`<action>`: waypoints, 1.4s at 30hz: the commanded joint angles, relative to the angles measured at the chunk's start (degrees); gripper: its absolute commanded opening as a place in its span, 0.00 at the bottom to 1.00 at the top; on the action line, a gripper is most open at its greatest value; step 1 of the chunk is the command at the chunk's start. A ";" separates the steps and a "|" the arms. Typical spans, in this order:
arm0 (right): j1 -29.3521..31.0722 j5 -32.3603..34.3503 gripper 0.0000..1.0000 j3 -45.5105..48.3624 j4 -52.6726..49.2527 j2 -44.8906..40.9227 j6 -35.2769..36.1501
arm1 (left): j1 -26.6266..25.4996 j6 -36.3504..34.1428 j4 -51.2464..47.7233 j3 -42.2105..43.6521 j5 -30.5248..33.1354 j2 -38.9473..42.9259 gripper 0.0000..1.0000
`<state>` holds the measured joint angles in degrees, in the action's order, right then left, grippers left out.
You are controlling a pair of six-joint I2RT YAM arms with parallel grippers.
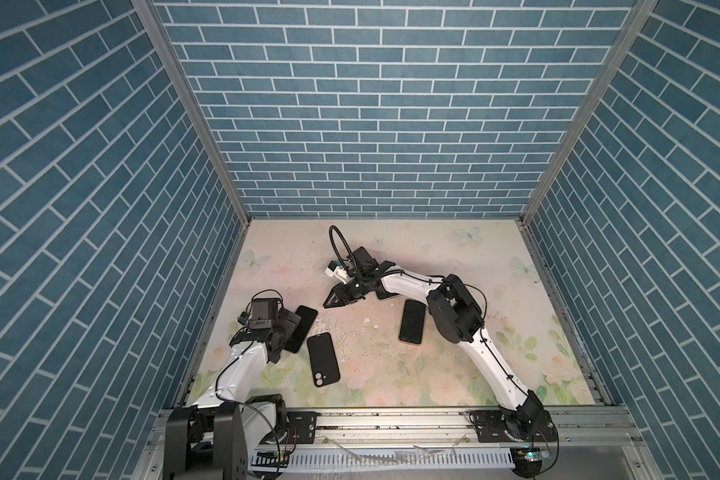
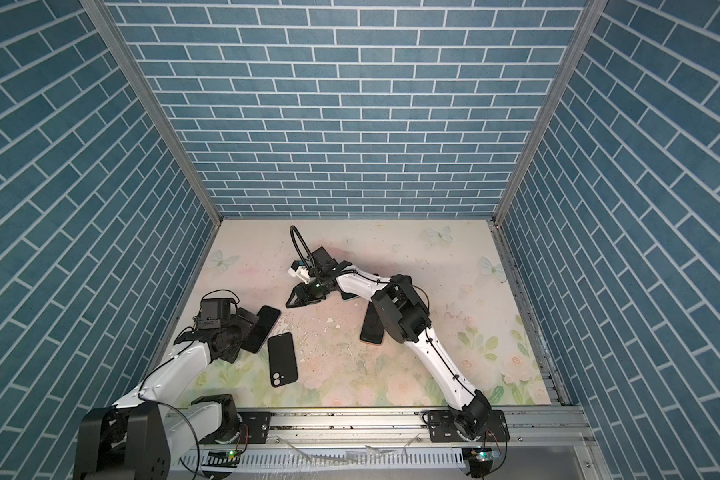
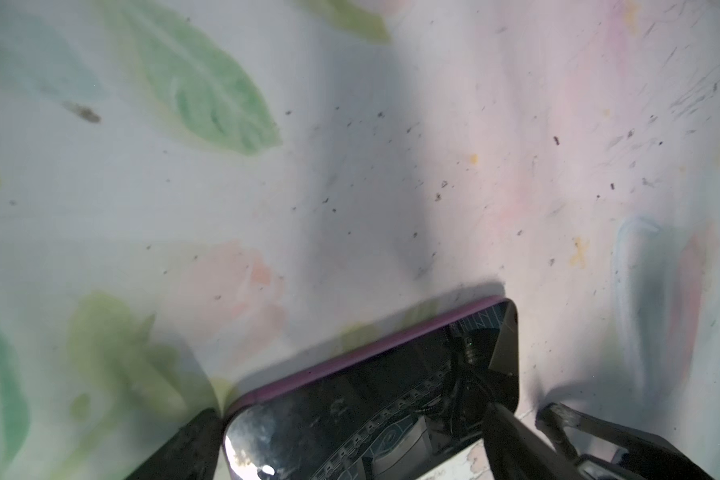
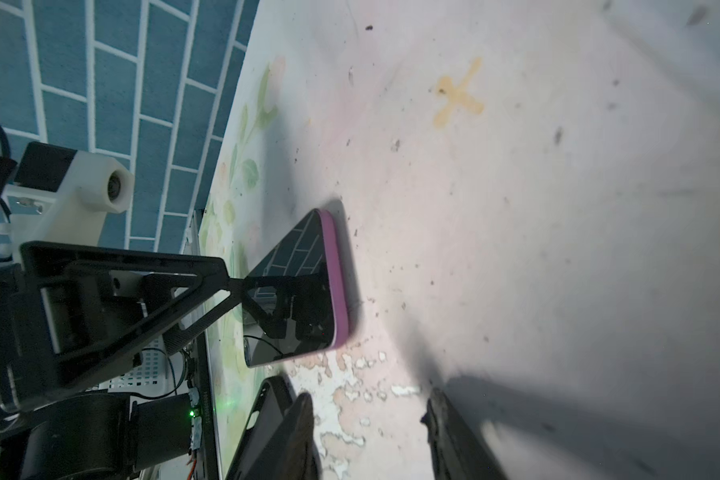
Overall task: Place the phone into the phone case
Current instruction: 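Grasp the purple-edged phone's edge with the right gripper while the left holds it, then open the left gripper and move it toward the black phone case while the right holds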
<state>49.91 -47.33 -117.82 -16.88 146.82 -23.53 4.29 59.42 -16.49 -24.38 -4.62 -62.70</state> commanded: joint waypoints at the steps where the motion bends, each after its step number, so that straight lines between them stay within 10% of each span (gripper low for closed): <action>1: 1.08 -1.35 0.46 -2.60 0.62 3.92 -2.43 | 0.54 -1.36 -0.97 3.01 -2.67 -4.96 0.99; 15: 1.85 -6.50 0.46 -4.90 -1.33 5.34 -0.88 | 0.54 -4.74 4.85 0.28 -6.96 -13.27 0.99; 28: -0.06 -13.91 0.36 9.98 25.13 -3.48 -11.81 | 0.45 -5.71 8.49 -0.76 -10.40 -17.95 1.00; 42: -0.27 -13.55 0.21 10.33 27.12 -3.94 -13.32 | -0.15 -6.16 10.24 -2.33 -12.38 -18.36 1.00</action>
<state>49.25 -59.42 -107.37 7.20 146.28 -36.27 4.95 52.56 2.22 -29.26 -12.36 -77.58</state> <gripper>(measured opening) 0.213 0.995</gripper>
